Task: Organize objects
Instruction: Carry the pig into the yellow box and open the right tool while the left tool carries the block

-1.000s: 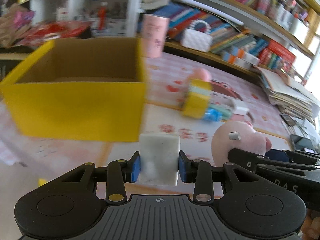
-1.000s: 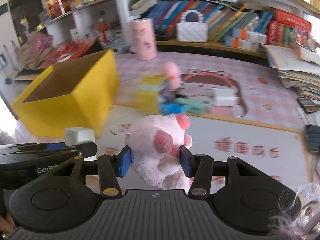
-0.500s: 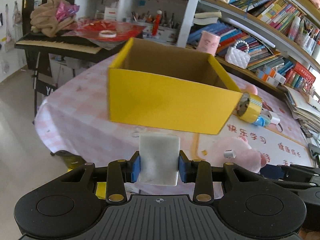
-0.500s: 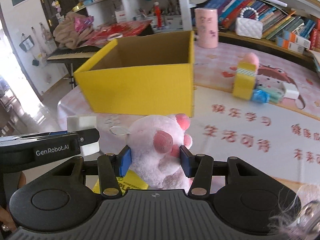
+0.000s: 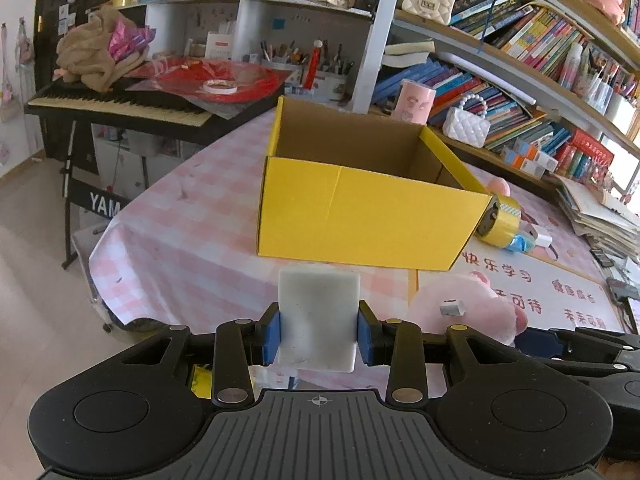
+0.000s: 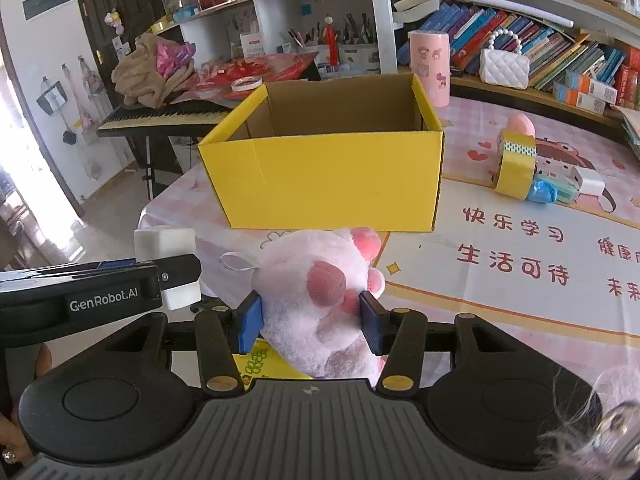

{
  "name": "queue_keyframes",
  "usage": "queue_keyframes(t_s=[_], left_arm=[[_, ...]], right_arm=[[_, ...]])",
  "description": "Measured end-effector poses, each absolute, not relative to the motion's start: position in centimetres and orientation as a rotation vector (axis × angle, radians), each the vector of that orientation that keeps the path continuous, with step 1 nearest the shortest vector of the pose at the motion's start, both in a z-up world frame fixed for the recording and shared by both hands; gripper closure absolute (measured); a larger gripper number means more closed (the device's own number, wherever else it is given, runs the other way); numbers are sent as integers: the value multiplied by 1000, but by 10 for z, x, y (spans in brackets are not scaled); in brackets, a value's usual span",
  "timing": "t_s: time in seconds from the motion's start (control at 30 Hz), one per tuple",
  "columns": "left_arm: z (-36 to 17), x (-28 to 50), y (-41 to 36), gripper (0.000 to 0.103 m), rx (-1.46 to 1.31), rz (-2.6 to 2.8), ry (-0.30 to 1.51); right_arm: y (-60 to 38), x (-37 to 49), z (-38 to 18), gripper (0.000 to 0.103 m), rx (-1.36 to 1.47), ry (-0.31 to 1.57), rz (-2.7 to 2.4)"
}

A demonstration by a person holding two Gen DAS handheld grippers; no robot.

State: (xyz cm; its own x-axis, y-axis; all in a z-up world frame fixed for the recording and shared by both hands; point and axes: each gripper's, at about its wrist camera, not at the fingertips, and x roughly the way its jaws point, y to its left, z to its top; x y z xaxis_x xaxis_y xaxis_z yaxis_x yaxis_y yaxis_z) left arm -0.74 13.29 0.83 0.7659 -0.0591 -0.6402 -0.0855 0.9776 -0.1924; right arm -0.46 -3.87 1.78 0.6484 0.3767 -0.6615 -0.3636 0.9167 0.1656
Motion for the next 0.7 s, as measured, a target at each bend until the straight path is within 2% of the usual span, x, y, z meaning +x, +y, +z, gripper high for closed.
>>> queue_keyframes(t_s=[0.7], left_arm=[[14, -8, 143, 68, -210, -17, 657]], right_arm=[[-29, -5, 28, 56, 2, 727, 397]])
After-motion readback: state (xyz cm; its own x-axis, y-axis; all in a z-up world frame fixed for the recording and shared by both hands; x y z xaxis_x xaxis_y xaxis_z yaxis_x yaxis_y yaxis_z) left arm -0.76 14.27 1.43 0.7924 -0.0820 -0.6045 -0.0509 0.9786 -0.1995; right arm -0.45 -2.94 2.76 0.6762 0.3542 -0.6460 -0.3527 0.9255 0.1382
